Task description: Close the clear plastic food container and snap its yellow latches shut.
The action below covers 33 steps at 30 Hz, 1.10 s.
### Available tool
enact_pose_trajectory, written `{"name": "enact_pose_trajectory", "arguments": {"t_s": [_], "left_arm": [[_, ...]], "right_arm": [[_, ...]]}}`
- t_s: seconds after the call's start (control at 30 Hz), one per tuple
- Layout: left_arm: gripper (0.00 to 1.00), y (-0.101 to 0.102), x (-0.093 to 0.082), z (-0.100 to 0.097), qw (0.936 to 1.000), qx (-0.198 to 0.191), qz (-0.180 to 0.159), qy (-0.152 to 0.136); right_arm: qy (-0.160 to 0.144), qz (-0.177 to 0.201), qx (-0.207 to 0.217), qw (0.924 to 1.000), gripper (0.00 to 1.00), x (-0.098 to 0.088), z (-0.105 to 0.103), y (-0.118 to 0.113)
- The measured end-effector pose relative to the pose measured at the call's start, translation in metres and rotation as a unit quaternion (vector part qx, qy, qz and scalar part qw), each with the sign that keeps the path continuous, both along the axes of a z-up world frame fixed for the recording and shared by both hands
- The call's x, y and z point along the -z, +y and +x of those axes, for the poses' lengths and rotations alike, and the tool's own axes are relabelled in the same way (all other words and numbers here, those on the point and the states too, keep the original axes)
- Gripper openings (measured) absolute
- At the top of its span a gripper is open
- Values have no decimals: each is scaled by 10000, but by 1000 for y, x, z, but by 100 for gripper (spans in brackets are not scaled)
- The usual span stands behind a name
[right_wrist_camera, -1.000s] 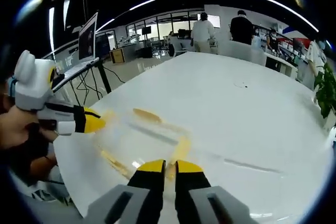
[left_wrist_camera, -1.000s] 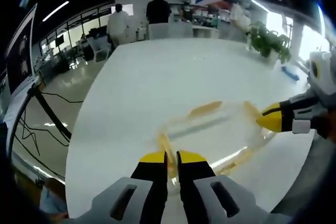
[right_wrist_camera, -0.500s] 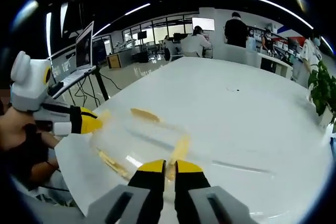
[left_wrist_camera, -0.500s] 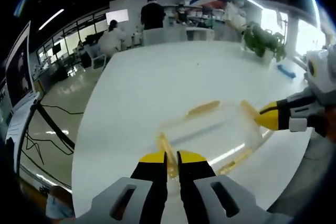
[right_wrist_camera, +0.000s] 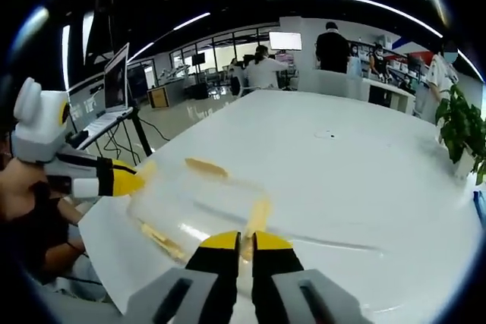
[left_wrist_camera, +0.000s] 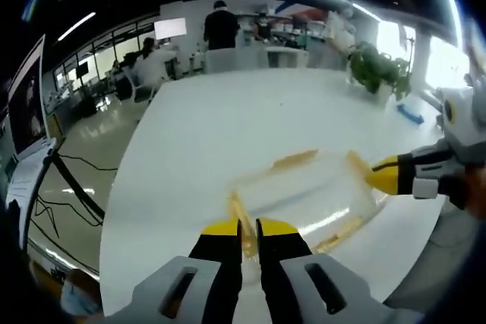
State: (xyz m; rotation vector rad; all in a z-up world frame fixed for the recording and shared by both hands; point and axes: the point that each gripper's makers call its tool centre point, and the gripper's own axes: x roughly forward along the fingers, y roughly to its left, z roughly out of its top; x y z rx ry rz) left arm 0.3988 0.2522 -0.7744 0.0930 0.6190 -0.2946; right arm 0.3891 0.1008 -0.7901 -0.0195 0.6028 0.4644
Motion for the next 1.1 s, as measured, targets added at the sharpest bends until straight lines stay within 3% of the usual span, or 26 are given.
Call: {"name": "enact_pose_trajectory", "arguments": {"t_s": [0.27,1.1], "left_arm": [[4,-17,-3,-1,9999,126,-60,-33],[5,-74,-2,-1,9977,642,-202,30]], "right_arm": [[-65,-14,188,9998,0,-8,6,-18],[182,34,623,9979,0,-6,1,-75]]}}
